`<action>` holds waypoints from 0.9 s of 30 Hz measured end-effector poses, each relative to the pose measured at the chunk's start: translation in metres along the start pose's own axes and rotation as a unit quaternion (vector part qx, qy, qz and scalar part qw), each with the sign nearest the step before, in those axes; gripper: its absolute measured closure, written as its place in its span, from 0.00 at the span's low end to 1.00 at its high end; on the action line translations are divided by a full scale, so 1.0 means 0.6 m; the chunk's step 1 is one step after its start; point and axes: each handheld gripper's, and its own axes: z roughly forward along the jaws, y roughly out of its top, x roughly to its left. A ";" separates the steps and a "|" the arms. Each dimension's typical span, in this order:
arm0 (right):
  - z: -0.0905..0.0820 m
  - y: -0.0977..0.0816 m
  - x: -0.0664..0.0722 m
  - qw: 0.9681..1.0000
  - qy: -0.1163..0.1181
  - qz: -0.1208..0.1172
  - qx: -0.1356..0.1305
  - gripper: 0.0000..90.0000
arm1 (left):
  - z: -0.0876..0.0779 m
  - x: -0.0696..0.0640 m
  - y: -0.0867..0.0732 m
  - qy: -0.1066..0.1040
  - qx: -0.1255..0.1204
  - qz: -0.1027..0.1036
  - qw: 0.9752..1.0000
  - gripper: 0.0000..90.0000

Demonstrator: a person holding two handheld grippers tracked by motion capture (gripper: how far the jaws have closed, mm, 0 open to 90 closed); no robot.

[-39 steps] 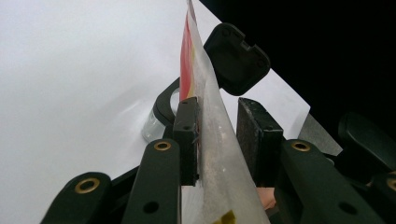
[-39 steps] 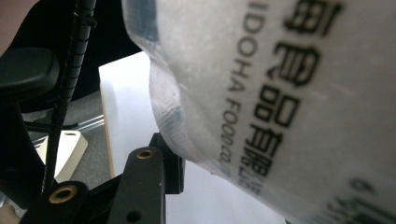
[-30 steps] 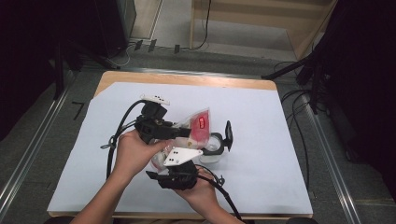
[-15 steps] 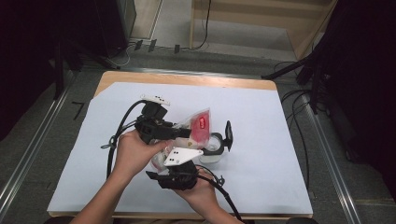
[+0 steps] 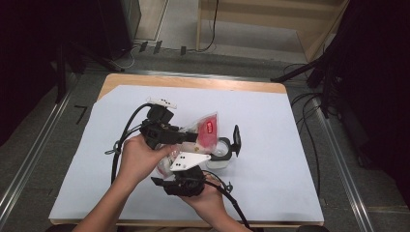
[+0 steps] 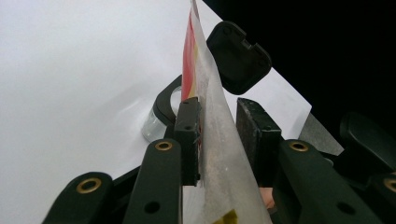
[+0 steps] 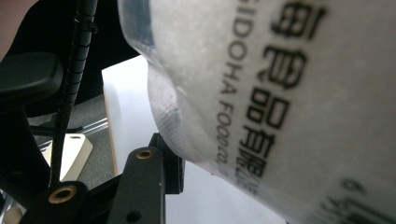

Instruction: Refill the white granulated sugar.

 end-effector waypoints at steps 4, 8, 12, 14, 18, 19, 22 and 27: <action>0.000 0.000 0.001 1.000 0.001 0.002 0.001 0.69 | 0.000 0.000 0.000 0.000 0.000 0.001 1.000 0.80; -0.001 0.001 0.002 1.000 0.002 0.001 0.000 0.69 | -0.002 -0.002 0.001 0.003 0.005 -0.001 1.000 0.80; -0.001 0.003 0.002 1.000 0.005 0.003 -0.002 0.69 | -0.002 -0.003 0.001 0.000 -0.001 -0.001 1.000 0.79; -0.001 0.003 0.002 1.000 0.006 0.004 -0.003 0.69 | -0.003 -0.004 0.002 0.001 -0.001 0.000 1.000 0.79; -0.002 0.004 0.003 1.000 0.007 0.003 -0.005 0.69 | -0.004 -0.005 0.002 0.002 -0.003 0.001 1.000 0.78; -0.003 0.004 0.003 1.000 0.007 0.003 -0.005 0.69 | -0.005 -0.006 0.002 0.005 0.000 0.002 1.000 0.78; -0.003 0.005 0.002 1.000 0.010 0.005 -0.005 0.69 | -0.005 -0.006 0.003 0.005 0.000 0.003 1.000 0.78; -0.005 0.006 0.002 1.000 0.009 0.004 -0.003 0.69 | -0.005 -0.006 0.005 0.005 0.004 0.002 1.000 0.78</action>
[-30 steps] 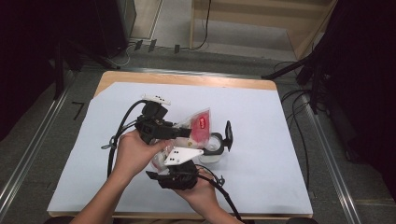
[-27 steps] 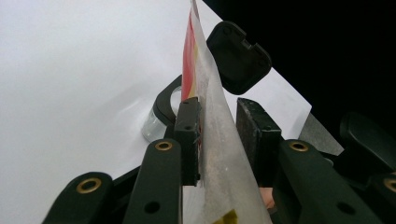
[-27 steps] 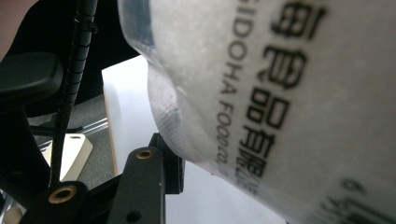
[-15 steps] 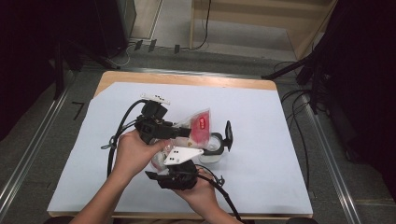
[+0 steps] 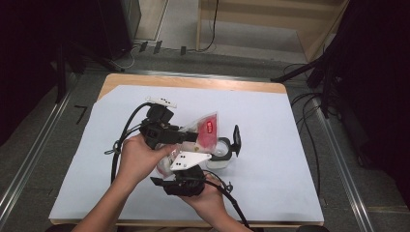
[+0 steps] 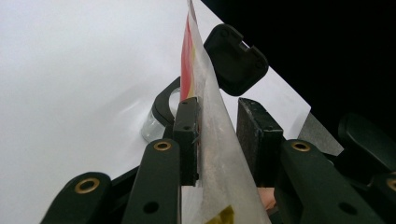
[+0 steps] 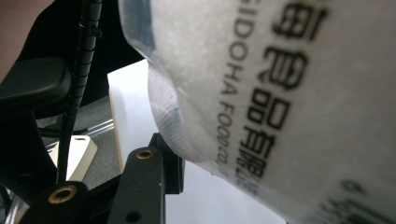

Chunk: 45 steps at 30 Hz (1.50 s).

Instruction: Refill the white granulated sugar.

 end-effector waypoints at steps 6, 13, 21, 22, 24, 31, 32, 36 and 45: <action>-0.001 -0.001 -0.003 1.000 0.000 -0.001 0.001 0.69 | 0.004 0.001 0.002 -0.001 0.001 0.006 1.000 0.78; -0.002 -0.001 -0.004 1.000 0.001 -0.002 0.005 0.69 | 0.006 0.001 0.002 -0.005 0.000 0.002 1.000 0.78; -0.002 0.001 -0.004 1.000 0.001 -0.002 0.006 0.69 | 0.005 -0.001 0.005 0.000 0.006 0.004 1.000 0.78; -0.002 0.001 -0.003 1.000 0.002 -0.003 0.006 0.69 | 0.005 -0.002 0.005 0.000 0.007 0.006 1.000 0.78; -0.003 0.001 -0.003 1.000 0.002 -0.003 0.005 0.69 | 0.005 -0.002 0.005 -0.003 0.003 0.006 1.000 0.78; -0.003 0.001 -0.003 1.000 0.002 -0.002 0.006 0.69 | 0.005 -0.002 0.005 0.000 0.007 0.007 1.000 0.78; -0.003 0.001 -0.003 1.000 0.002 -0.003 0.006 0.69 | 0.005 -0.002 0.005 -0.002 0.006 0.007 1.000 0.78; -0.003 0.001 -0.003 1.000 0.003 -0.006 0.006 0.69 | 0.005 -0.002 0.005 -0.002 0.004 0.007 1.000 0.78; -0.003 0.001 -0.004 1.000 0.003 -0.005 0.006 0.69 | 0.006 -0.003 0.005 0.001 0.003 0.007 1.000 0.78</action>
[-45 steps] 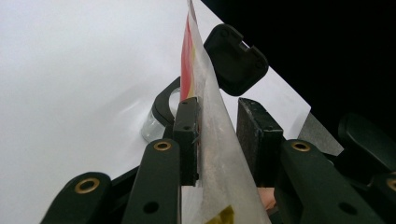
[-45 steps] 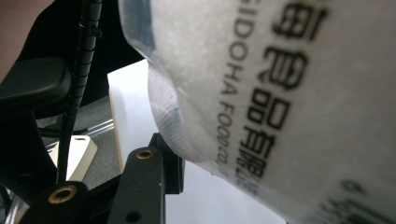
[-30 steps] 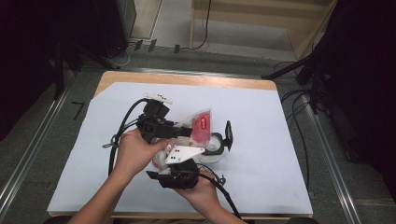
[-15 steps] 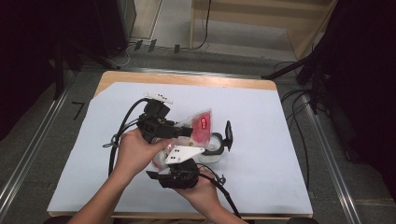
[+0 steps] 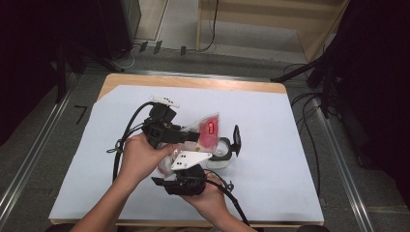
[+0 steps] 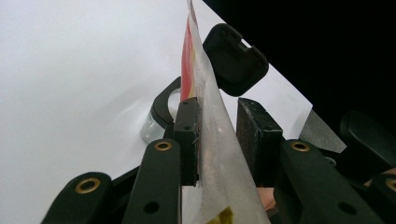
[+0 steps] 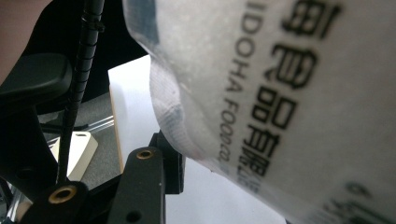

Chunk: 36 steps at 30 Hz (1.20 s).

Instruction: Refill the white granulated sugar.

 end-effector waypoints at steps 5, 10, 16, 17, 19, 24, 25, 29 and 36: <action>0.000 0.000 0.000 1.000 0.000 0.000 0.000 0.69 | 0.000 0.000 0.000 -0.002 -0.001 -0.001 1.000 0.78; 0.000 0.000 0.001 1.000 0.001 0.000 0.001 0.69 | -0.001 -0.001 0.000 0.004 0.004 0.002 1.000 0.79; 0.000 0.000 0.001 1.000 0.000 0.001 0.001 0.69 | -0.001 -0.002 -0.001 0.005 0.004 0.004 1.000 0.79; 0.000 0.000 0.001 1.000 0.000 0.001 0.001 0.69 | -0.001 -0.002 -0.001 0.004 0.003 0.004 1.000 0.79; 0.000 0.000 0.001 1.000 -0.001 0.001 0.001 0.69 | -0.001 -0.002 -0.001 0.005 0.004 0.003 1.000 0.79; 0.000 0.000 0.001 1.000 -0.001 0.001 0.002 0.69 | -0.001 -0.002 -0.001 0.004 0.003 0.003 1.000 0.79; 0.000 0.000 0.001 1.000 -0.001 0.001 0.002 0.69 | -0.001 -0.002 -0.001 0.005 0.004 0.003 1.000 0.78; 0.000 0.001 0.001 1.000 0.001 0.004 0.001 0.69 | -0.001 -0.004 -0.001 0.004 0.002 0.001 1.000 0.78; -0.001 0.001 0.001 1.000 0.002 0.004 0.000 0.69 | -0.001 -0.007 -0.002 0.005 -0.002 0.006 1.000 0.78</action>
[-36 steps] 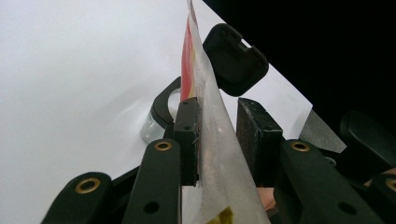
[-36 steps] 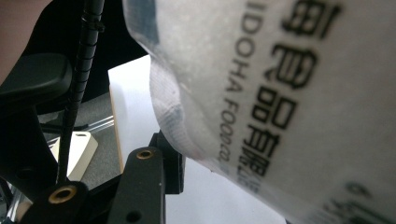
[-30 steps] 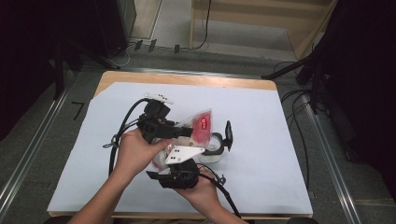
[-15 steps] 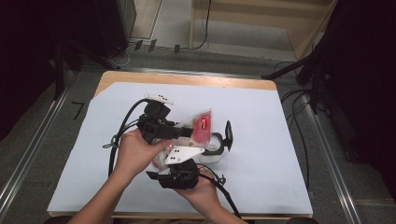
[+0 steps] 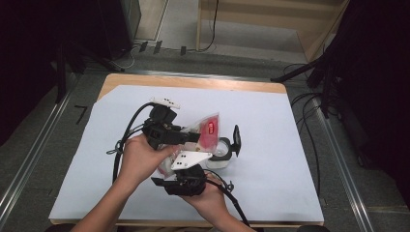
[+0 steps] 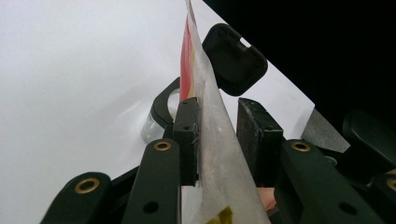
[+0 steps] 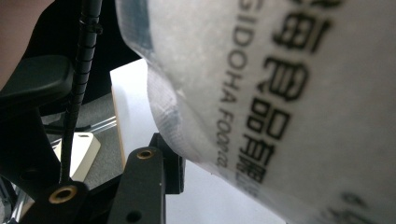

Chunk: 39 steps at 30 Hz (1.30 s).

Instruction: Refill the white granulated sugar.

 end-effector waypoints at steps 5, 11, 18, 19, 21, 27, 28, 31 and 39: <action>0.001 0.001 0.000 1.000 0.000 0.003 0.000 0.69 | 0.000 0.001 0.000 -0.001 -0.002 -0.001 1.000 0.78; 0.000 0.001 0.000 1.000 0.001 0.003 0.000 0.69 | 0.000 0.001 0.000 -0.001 -0.001 -0.001 1.000 0.78; 0.000 0.002 0.000 1.000 0.002 0.004 0.000 0.69 | 0.000 -0.002 0.000 0.002 -0.002 -0.001 1.000 0.78; 0.000 0.002 0.000 1.000 0.002 0.005 0.000 0.69 | 0.000 -0.002 0.000 0.003 -0.002 -0.002 1.000 0.78; 0.000 0.002 0.000 1.000 0.002 0.008 0.000 0.69 | 0.000 -0.001 0.001 -0.001 -0.001 -0.004 1.000 0.78; -0.001 0.002 0.000 1.000 0.000 0.006 -0.002 0.69 | 0.000 -0.001 0.001 -0.002 0.000 -0.005 1.000 0.77; -0.001 0.002 0.000 1.000 0.001 0.005 -0.002 0.69 | 0.001 -0.001 0.000 -0.004 -0.002 -0.004 1.000 0.77; 0.000 0.002 0.000 1.000 0.000 0.005 -0.003 0.69 | 0.001 0.000 0.000 -0.005 -0.002 -0.005 1.000 0.77; -0.001 0.001 0.000 1.000 0.001 0.005 0.001 0.69 | 0.001 0.001 0.000 -0.007 0.002 -0.006 1.000 0.77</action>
